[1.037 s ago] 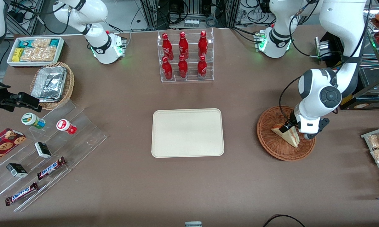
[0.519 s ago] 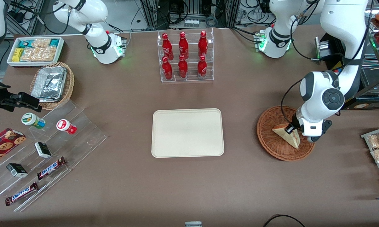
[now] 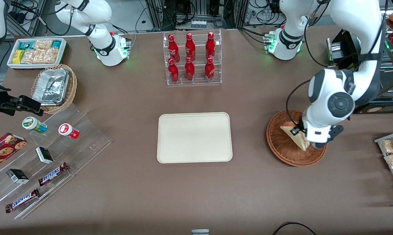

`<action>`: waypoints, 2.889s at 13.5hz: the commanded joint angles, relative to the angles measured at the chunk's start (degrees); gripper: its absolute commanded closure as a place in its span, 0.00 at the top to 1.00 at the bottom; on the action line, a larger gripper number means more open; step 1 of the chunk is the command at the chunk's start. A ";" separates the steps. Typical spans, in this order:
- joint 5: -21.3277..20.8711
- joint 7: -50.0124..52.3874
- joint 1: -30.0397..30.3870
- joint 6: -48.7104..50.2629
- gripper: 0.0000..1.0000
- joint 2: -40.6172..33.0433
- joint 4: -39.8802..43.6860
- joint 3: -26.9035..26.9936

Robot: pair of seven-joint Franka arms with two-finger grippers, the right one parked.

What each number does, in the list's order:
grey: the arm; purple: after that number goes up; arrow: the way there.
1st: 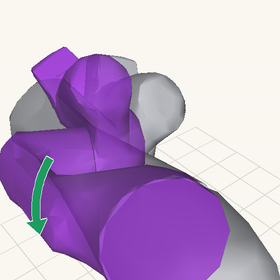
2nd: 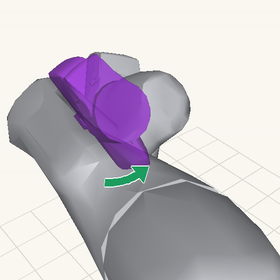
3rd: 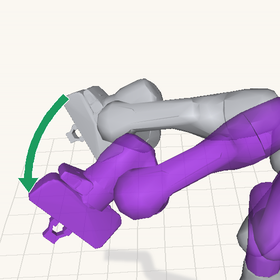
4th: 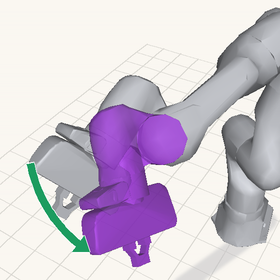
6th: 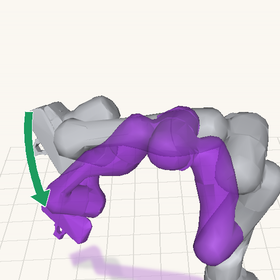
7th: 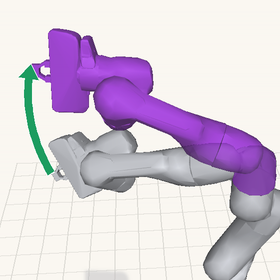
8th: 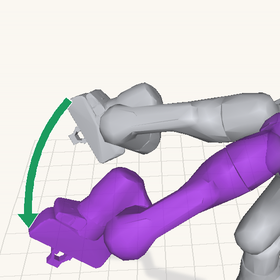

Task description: Place sandwich from basket to tray

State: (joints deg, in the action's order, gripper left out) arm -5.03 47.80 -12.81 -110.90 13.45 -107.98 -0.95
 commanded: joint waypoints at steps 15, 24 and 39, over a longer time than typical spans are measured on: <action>7.31 1.68 -31.39 -4.32 0.00 20.01 24.55 -0.11; 3.53 1.59 -33.86 -9.51 0.00 31.02 31.60 -0.02; 4.41 1.50 -29.57 -1.89 0.99 22.00 32.40 0.60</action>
State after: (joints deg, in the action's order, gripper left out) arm -0.90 49.15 -45.17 -117.73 41.81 -74.20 -0.52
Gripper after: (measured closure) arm 0.013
